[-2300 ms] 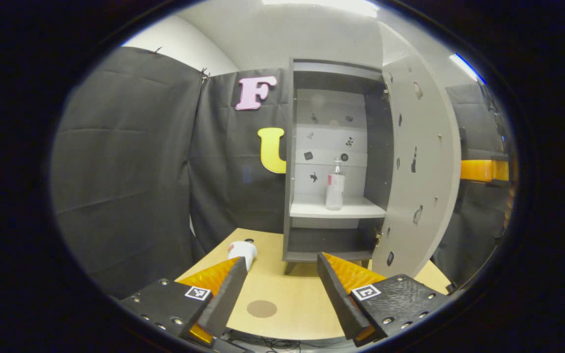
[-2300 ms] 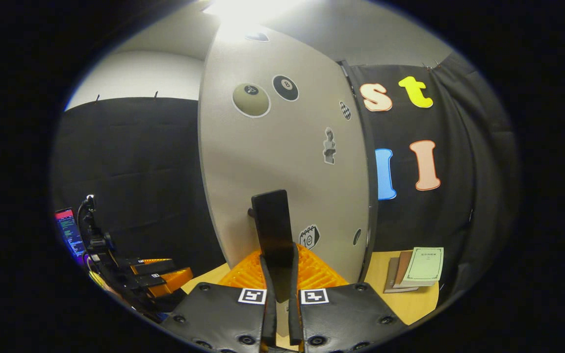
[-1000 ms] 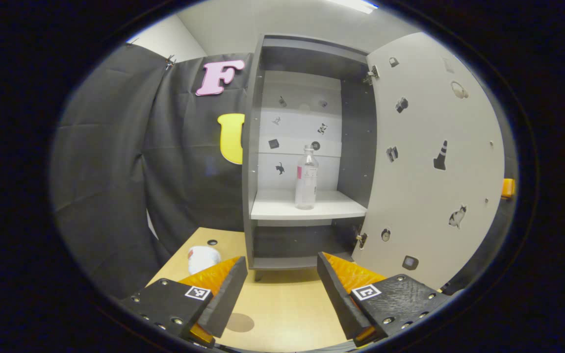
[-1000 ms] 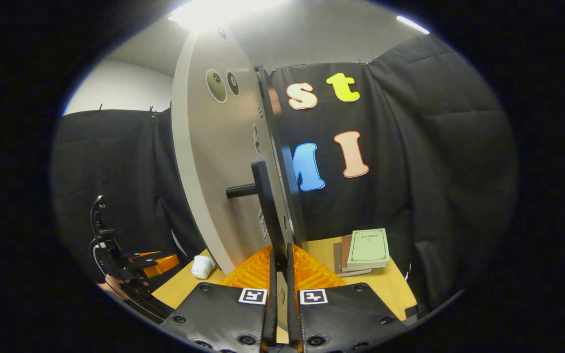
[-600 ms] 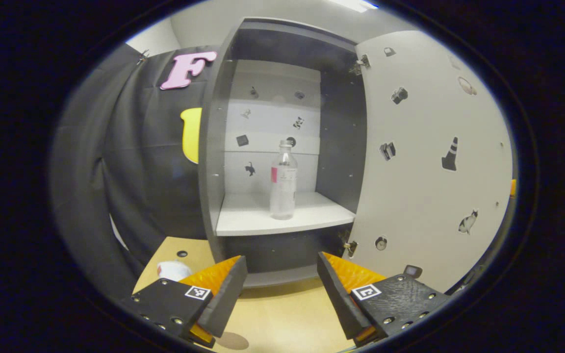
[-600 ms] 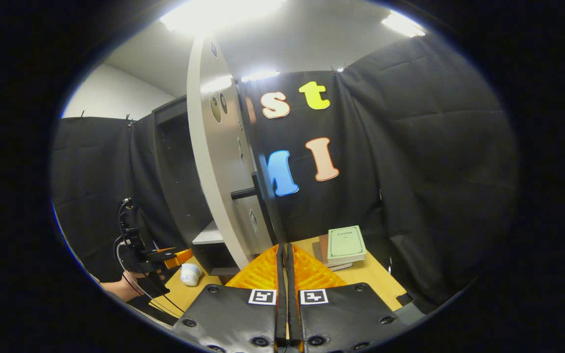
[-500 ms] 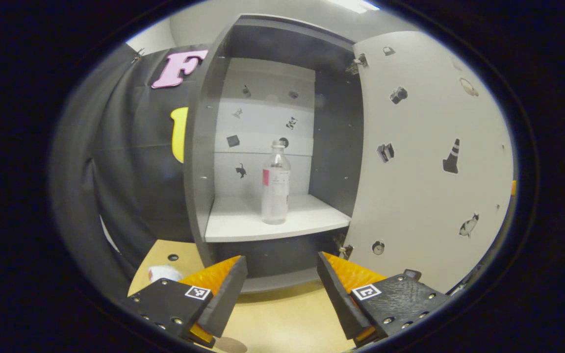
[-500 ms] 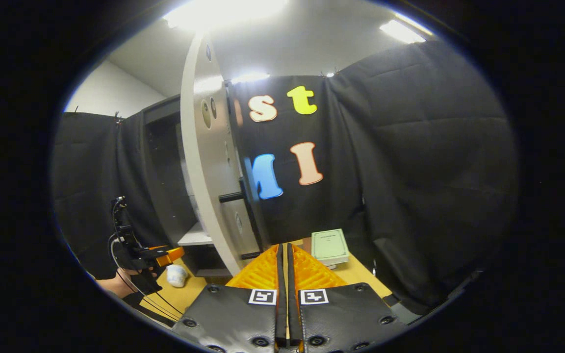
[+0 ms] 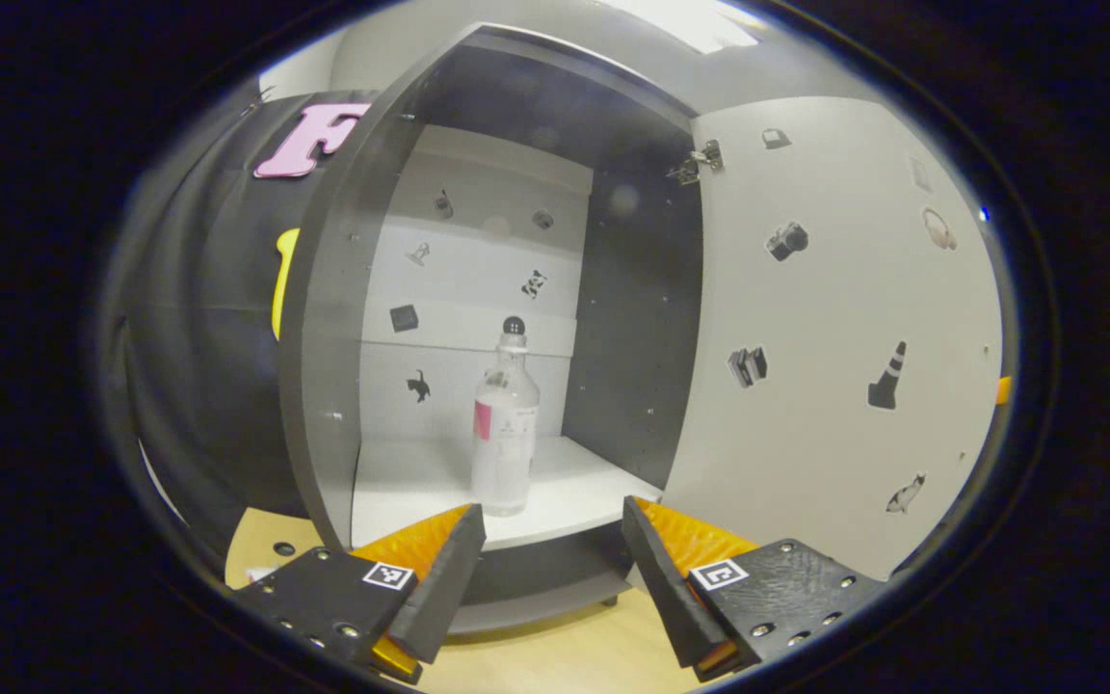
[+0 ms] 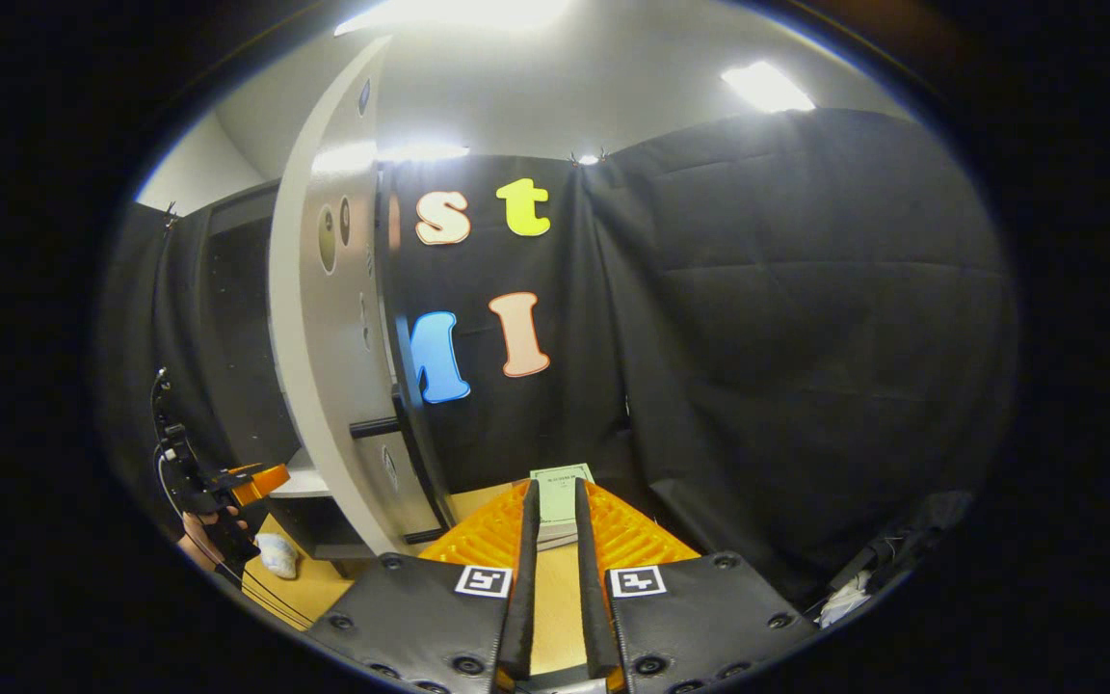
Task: Open the cabinet door with the right hand, grasp the bottle in the cabinet with the left hand and place it on the coaster, then close the cabinet door with the right hand.
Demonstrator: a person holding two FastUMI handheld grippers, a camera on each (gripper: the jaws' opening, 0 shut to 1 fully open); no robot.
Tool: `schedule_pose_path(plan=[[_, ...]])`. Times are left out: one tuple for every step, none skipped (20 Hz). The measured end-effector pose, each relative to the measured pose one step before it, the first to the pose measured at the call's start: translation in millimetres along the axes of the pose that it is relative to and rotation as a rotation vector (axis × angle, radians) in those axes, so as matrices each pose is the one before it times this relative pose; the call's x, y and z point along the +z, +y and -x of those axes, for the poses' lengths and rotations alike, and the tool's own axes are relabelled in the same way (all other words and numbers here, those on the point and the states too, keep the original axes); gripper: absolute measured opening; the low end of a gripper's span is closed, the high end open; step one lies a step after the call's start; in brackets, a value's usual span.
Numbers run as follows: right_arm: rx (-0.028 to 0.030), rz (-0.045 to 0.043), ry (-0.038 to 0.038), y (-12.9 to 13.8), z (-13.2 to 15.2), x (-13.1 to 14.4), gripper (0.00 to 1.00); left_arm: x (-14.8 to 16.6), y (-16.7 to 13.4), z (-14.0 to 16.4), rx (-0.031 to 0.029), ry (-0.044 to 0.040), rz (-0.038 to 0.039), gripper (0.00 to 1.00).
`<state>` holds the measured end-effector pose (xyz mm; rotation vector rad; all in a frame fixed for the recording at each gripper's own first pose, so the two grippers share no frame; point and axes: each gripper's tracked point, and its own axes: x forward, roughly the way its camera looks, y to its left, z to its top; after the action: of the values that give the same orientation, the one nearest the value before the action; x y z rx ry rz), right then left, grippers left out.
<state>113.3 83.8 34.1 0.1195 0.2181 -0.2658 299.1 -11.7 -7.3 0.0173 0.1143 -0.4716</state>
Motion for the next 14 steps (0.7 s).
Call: schedule_pose_path(plan=[[-0.03432,-0.00995,0.01305,-5.73,-9.18,-4.24,0.24,5.41,2.32,-3.23,0.00086,-0.00976,-0.01106,0.87],[-0.00906,-0.01531,0.01390,-1.80,-4.71,-3.92,0.22,4.46,3.22,-5.33,0.00948,-0.00295,-0.00414,0.87],[0.00336,-0.01413,0.01232,2.90,-6.77,-2.51,0.25,4.13,3.04,-5.53,0.00928,0.00045,0.00426,0.87],[0.00730,-0.00332,0.00834,0.70,-5.84,-1.18,0.30,3.96,0.89,-6.08,0.00490,0.00022,0.00961,0.90],[0.00711,0.00522,0.00492,-1.76,-10.43,0.42,0.37,4.24,0.48,-6.66,0.00287,-0.00280,0.00630,0.88],[0.00536,0.01715,0.00208,-1.36,-9.70,1.56,0.40,4.30,2.15,-7.85,0.00968,0.00052,-0.00189,0.87],[0.00765,0.01449,-0.00871,-2.56,-8.97,2.81,0.37,2.97,3.30,-6.42,0.01542,-0.00006,-0.01011,0.87],[0.01919,0.01019,-0.00653,0.28,-10.33,2.86,0.43,3.65,2.32,-8.36,0.01517,0.00045,-0.01582,0.87],[0.02360,0.00447,0.00154,2.30,-12.97,0.08,0.60,1.55,0.52,-7.30,0.01074,0.00518,-0.01119,0.87],[0.02283,-0.00284,-0.00076,0.87,-13.85,2.09,0.67,-0.46,-3.48,-6.98,-0.00174,0.01285,0.00511,0.87],[0.00338,-0.00359,-0.01191,-4.51,-9.55,3.45,0.80,1.50,-3.37,-6.37,-0.00078,0.00503,0.00706,0.88],[0.00409,0.00405,-0.01197,-5.09,-11.89,5.44,0.80,1.73,0.72,-6.13,0.00755,-0.00243,0.00260,0.87],[-0.01587,0.00628,-0.00967,-7.73,-10.59,2.08,0.90,0.27,2.30,-6.68,0.01701,0.00222,-0.00411,0.88],[-0.00700,0.00118,-0.01393,-7.17,-8.77,5.29,0.90,-0.83,1.09,-7.51,0.01557,0.00530,-0.00679,0.90]])
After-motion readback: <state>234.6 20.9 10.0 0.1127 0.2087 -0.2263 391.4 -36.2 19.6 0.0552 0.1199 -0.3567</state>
